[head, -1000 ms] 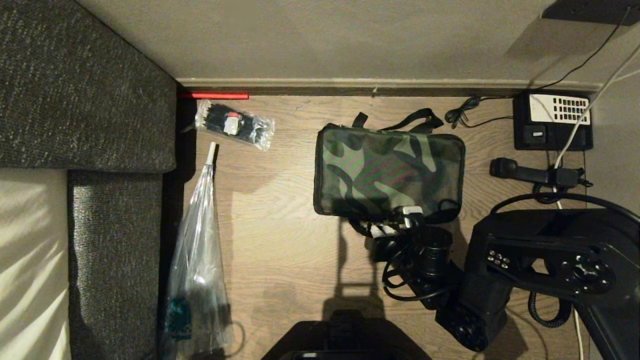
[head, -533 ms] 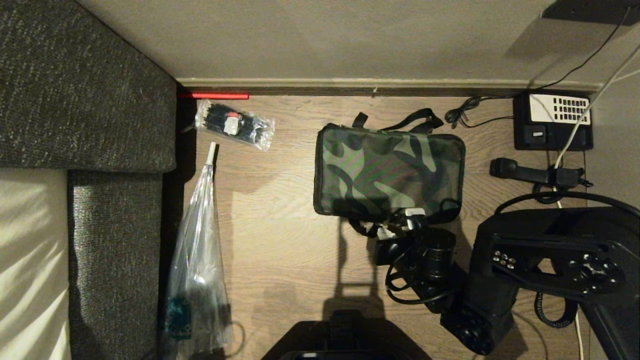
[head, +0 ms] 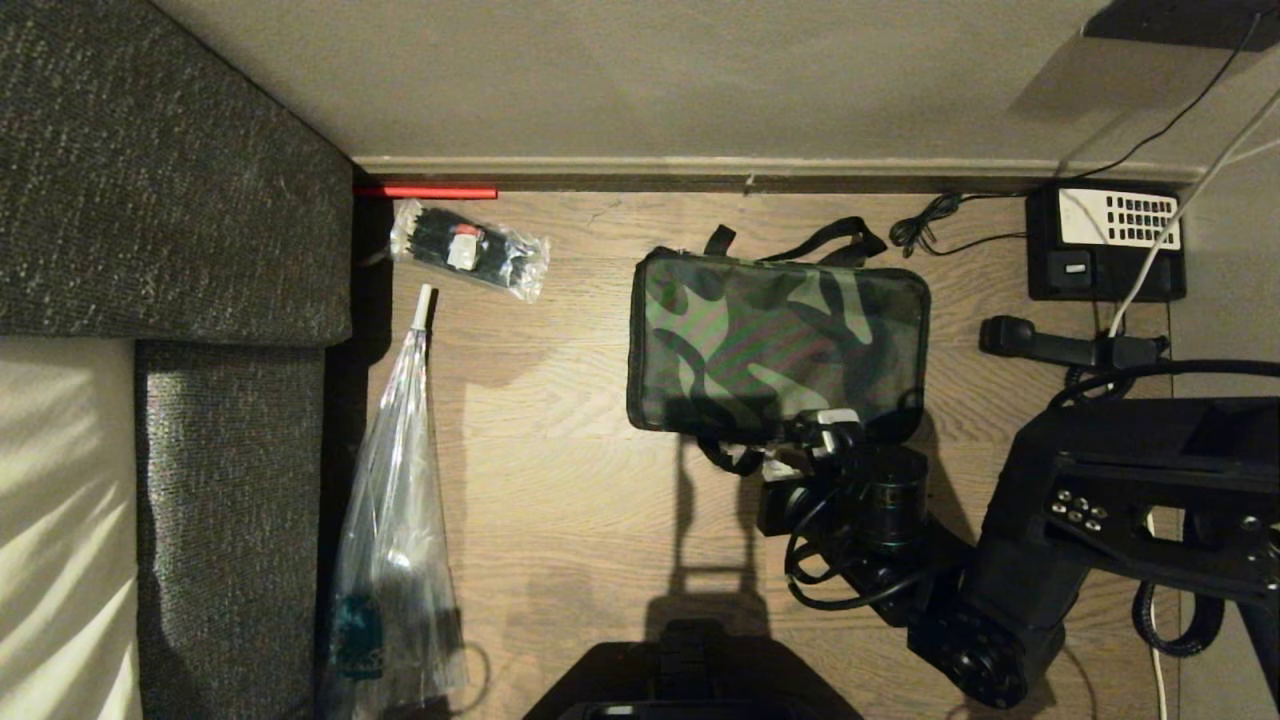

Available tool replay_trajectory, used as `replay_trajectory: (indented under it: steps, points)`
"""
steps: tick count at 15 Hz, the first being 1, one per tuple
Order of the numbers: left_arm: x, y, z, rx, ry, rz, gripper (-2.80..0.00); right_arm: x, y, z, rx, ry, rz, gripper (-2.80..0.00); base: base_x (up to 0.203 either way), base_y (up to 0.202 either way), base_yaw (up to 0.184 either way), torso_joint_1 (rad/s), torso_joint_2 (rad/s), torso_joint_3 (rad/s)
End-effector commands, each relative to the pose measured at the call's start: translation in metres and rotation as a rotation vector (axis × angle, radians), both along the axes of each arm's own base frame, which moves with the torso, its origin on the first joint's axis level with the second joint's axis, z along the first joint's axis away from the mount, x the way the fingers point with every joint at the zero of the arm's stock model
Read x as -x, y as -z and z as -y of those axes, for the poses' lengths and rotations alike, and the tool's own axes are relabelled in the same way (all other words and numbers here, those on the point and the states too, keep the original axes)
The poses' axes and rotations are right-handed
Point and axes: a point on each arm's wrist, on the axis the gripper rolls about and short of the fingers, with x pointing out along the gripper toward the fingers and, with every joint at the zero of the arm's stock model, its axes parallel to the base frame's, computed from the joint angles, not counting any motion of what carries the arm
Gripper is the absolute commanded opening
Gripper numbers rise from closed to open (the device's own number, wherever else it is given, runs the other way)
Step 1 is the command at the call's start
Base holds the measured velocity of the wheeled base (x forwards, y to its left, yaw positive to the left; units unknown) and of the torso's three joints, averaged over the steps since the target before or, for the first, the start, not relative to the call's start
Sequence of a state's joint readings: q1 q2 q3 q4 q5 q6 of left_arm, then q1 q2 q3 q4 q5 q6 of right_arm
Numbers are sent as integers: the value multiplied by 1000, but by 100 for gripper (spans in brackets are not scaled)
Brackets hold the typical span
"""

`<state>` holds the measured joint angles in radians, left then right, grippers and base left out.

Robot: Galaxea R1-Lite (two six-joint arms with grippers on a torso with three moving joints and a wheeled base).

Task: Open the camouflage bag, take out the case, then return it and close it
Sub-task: Open the top of the storage box

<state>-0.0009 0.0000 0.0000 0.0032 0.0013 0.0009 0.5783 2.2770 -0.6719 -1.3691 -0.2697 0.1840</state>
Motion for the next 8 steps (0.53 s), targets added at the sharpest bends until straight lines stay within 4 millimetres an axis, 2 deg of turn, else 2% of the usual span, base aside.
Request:
replay_trajectory:
  steps: [1, 5, 8]
  points:
    - [0, 0, 0, -1, 0, 0, -280, -2, 7, -2, 6, -3, -4, 0, 0, 0, 0, 0, 0, 0]
    - [0, 0, 0, 0, 0, 0, -280, -7, 23, -6, 21, 0, -13, 0, 0, 0, 0, 0, 0, 0]
    - [0, 0, 0, 1, 0, 0, -280, -13, 22, -10, -19, -3, 55, 0, 0, 0, 0, 0, 0, 0]
